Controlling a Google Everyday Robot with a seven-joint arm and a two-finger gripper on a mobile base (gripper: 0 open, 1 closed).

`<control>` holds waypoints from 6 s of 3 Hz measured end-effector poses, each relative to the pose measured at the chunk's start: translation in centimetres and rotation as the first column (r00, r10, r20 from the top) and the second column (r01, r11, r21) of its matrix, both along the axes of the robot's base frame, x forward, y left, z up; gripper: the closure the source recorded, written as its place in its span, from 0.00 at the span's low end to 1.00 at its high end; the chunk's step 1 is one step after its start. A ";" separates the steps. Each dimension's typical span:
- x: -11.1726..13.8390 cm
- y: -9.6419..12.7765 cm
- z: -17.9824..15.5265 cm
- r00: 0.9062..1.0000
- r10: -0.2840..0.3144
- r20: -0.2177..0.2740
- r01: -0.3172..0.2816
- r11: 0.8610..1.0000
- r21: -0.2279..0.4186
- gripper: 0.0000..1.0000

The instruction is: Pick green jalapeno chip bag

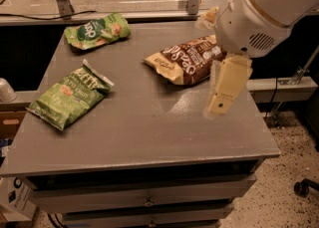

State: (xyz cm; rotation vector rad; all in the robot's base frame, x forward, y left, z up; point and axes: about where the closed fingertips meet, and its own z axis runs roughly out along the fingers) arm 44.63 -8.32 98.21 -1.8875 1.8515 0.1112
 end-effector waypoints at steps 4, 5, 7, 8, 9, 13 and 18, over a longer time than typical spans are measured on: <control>5.7 13.4 -5.0 0.987 0.158 -0.020 -0.147 0.953 0.265 0.00; 6.8 16.6 -7.1 0.982 0.175 -0.070 -0.146 0.941 0.306 0.00; 9.7 22.1 -12.3 0.966 0.138 -0.217 -0.049 0.927 0.371 0.00; 11.2 23.7 -14.2 0.959 0.103 -0.265 0.008 0.923 0.385 0.00; 12.2 24.6 -15.2 0.953 0.070 -0.294 0.053 0.918 0.392 0.18; 13.5 22.5 -13.4 0.936 -0.029 -0.350 0.199 0.865 0.460 1.00; 8.8 24.2 -4.6 0.927 0.083 -0.365 0.207 0.699 0.684 1.00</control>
Offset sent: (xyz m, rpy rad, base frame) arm 0.0505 0.1059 -0.0352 0.2458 -0.0519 0.1646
